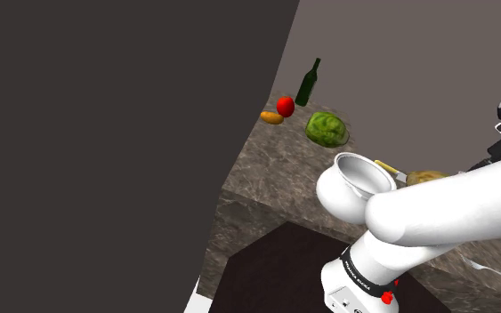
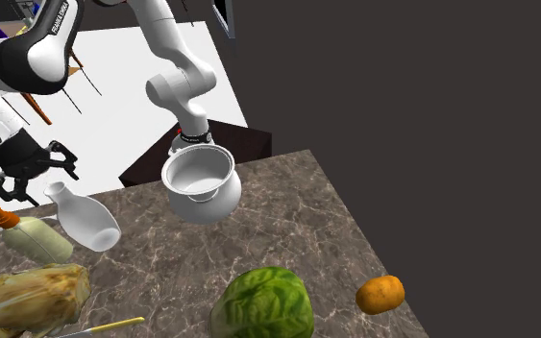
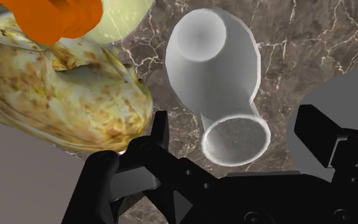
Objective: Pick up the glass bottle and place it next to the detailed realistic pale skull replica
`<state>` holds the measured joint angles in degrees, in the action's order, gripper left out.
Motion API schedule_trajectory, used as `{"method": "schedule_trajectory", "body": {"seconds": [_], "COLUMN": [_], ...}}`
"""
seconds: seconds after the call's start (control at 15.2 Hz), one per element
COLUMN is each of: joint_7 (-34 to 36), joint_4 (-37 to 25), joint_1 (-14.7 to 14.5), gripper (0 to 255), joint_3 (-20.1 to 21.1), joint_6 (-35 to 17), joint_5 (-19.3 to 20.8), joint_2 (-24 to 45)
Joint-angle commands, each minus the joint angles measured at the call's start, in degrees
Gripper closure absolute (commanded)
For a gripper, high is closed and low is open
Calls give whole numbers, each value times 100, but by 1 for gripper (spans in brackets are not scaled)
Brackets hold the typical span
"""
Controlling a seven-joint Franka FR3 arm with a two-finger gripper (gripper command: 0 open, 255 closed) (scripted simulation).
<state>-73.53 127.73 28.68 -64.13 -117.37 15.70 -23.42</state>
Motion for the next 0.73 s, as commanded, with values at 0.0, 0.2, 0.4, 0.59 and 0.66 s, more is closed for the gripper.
{"method": "schedule_trajectory", "body": {"seconds": [0.0,0.2,0.4,0.59,0.66], "joint_7": [48,75,75,75,75], "joint_4": [-180,-439,-439,-439,-439], "joint_1": [124,202,203,203,203], "gripper": [0,0,0,0,0], "joint_3": [197,368,368,368,368], "joint_6": [315,673,673,673,673], "joint_5": [53,65,65,65,65], "joint_2": [-139,-240,-240,-240,-240]}}
